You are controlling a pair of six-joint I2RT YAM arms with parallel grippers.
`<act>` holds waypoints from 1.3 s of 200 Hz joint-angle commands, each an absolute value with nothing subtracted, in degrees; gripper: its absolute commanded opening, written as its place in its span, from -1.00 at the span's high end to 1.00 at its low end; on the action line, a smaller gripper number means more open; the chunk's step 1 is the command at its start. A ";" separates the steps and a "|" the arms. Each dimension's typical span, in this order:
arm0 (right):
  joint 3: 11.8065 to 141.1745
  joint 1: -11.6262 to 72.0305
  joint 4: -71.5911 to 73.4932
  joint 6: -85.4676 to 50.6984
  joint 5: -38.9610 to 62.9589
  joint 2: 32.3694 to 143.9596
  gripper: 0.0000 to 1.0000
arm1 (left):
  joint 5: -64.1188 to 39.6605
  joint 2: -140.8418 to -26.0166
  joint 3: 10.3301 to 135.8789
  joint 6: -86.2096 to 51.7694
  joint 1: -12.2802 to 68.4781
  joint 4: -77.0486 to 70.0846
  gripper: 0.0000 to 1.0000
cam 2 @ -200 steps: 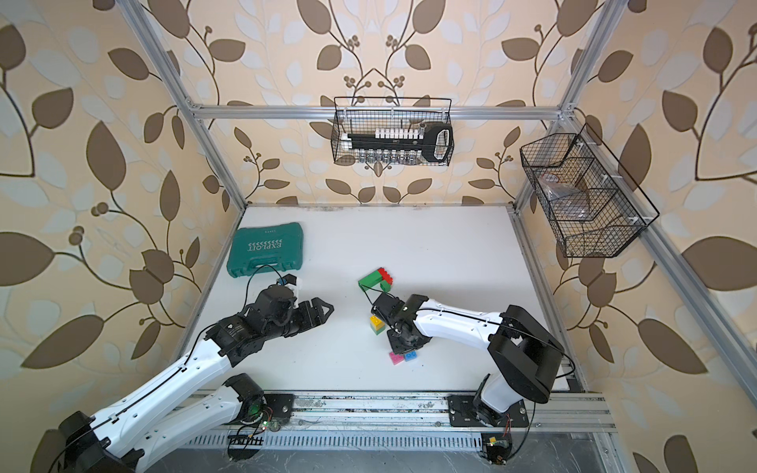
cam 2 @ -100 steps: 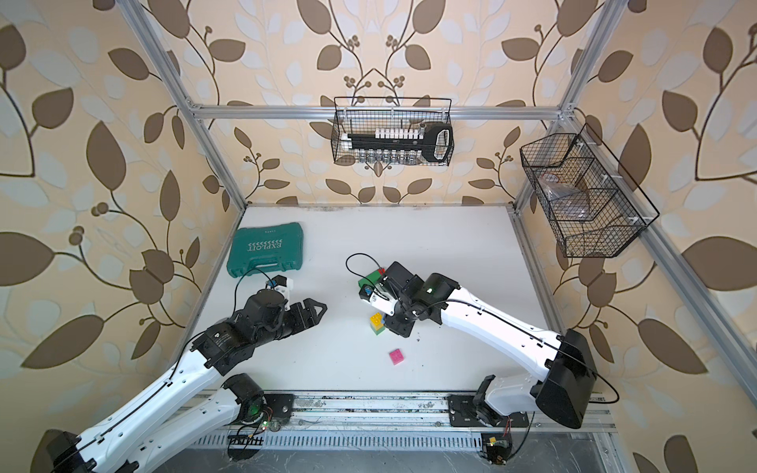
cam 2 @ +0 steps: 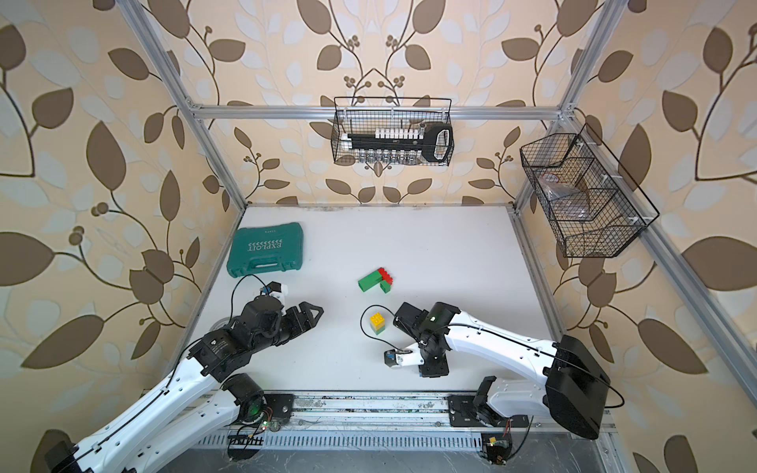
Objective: Assemble the letter r with lego
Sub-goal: Adjust the lego brick at the center of the board, then assemble the lego brick with the lego brick.
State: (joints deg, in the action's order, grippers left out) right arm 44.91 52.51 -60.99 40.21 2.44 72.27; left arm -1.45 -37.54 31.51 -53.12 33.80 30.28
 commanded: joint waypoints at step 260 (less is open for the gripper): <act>63.51 59.41 -51.06 13.42 -10.75 89.73 1.00 | 0.65 -36.22 31.49 -49.39 34.09 31.29 -0.68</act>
State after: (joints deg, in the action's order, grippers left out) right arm 58.98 59.40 -45.91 15.73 -4.91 89.97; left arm -1.04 -36.56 29.58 -51.62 33.80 29.95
